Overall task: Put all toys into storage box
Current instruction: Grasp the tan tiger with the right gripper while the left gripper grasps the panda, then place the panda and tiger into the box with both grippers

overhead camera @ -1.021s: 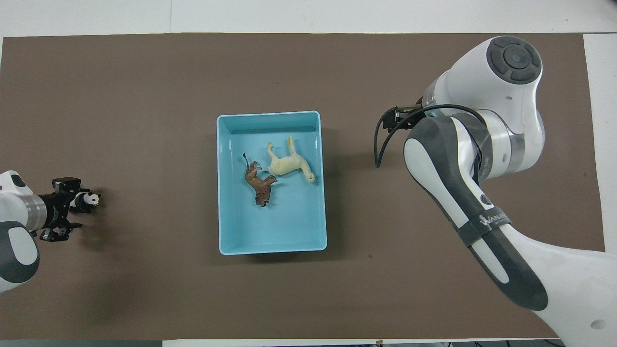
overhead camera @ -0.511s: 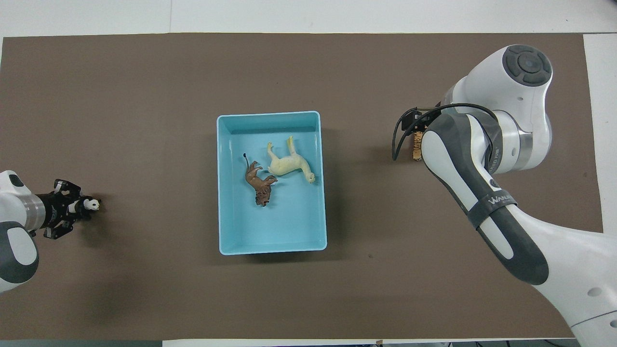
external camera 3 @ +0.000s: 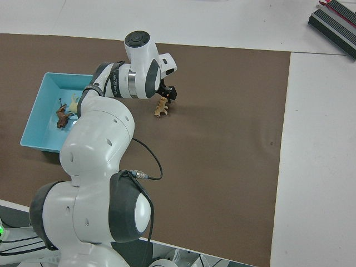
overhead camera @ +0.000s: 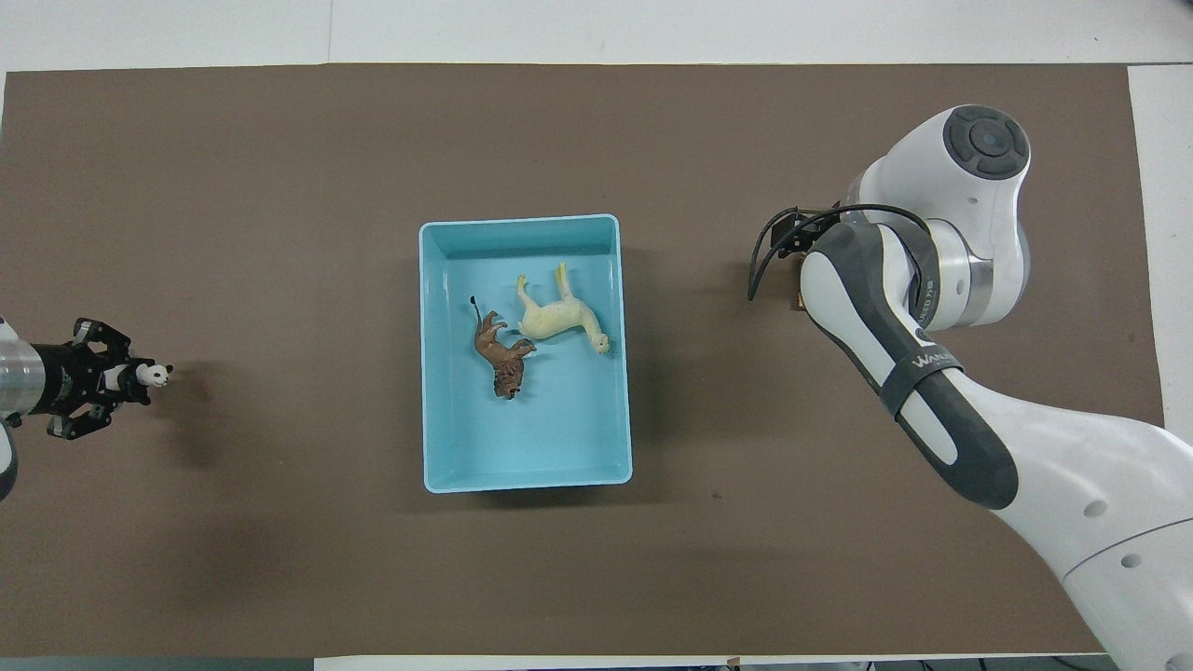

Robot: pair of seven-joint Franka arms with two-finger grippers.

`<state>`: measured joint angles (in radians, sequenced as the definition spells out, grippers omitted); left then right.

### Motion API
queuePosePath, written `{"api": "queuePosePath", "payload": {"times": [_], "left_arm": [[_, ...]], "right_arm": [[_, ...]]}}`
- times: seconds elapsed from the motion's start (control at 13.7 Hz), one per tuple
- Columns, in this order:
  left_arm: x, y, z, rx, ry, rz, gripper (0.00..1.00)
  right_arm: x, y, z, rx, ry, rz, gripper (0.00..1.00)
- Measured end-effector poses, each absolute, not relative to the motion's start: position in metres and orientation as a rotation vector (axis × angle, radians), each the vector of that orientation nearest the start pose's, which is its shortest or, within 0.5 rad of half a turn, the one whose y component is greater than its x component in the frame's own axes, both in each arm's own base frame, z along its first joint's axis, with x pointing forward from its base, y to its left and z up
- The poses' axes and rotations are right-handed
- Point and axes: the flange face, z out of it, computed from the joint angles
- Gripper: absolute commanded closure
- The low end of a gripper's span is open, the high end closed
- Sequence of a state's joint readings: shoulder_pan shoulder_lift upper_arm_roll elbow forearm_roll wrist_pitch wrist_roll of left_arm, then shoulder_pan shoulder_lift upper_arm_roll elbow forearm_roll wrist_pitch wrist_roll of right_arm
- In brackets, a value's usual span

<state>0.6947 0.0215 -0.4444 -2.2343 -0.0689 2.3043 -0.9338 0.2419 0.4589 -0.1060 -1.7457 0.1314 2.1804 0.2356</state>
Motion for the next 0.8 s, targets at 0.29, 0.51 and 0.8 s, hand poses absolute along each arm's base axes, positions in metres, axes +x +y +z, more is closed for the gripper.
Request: {"api": "queuePosePath", "payload": {"times": [0.29,0.51,0.8], "left_arm": [[0.559,-0.006,0.43,-2.734,-1.75,-0.071,0.83],[0.553,-0.133,0.444,-2.792,-1.756,-0.105,0.83],[0.528,-0.235,0.44,-2.904,-1.677,-0.109,0.83]], "right_arm": [[0.64,0.096,0.284,-3.079,0.268,0.03,0.09],[0.636,0.095,0.277,-3.076,0.275,0.023,0.96],[0.638,0.102,0.294,-3.072,0.268,0.073,1.0]]}}
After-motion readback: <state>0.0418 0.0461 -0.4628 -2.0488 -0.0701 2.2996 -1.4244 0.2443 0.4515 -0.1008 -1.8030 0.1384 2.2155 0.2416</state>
